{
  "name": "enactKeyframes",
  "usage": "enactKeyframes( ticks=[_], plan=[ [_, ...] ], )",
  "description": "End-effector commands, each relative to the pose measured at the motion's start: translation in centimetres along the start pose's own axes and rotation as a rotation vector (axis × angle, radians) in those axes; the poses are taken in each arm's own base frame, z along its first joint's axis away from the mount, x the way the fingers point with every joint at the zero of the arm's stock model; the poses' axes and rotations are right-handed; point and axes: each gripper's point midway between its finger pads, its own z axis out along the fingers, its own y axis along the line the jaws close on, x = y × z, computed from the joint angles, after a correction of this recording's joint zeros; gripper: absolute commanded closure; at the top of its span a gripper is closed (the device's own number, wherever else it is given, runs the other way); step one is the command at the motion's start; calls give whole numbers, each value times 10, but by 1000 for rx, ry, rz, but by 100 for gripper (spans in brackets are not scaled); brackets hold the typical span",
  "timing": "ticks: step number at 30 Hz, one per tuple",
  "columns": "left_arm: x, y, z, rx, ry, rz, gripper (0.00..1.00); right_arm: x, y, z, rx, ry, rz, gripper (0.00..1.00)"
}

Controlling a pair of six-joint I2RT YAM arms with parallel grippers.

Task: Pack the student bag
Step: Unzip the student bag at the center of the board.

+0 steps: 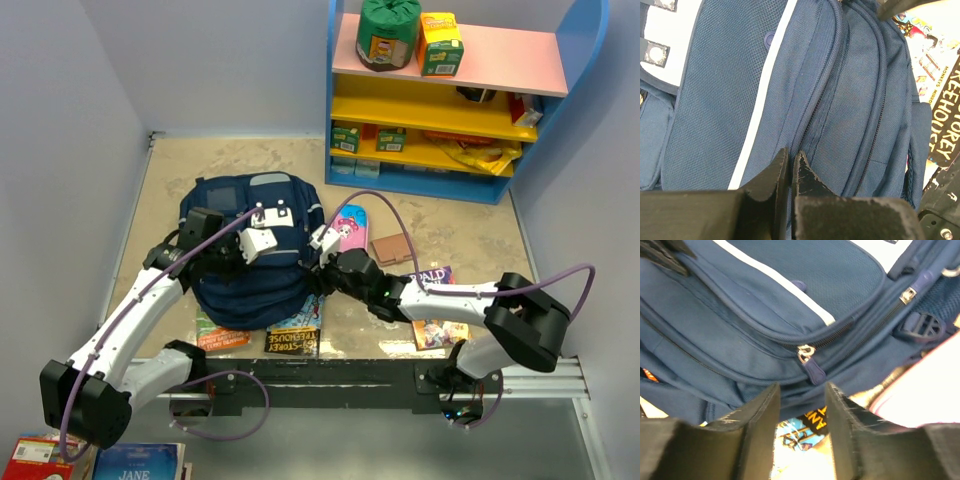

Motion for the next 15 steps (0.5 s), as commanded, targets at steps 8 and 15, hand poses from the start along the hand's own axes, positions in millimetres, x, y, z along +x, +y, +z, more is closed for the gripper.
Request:
enactKeyframes(
  ticks=[8, 15],
  plan=[
    [-33, 5, -10, -9, -119, 33, 100, -22, -1, 7, -10, -86, -18, 51],
    [-33, 5, -9, -8, -118, 28, 100, -15, 12, 16, -94, -82, -8, 71]
  ],
)
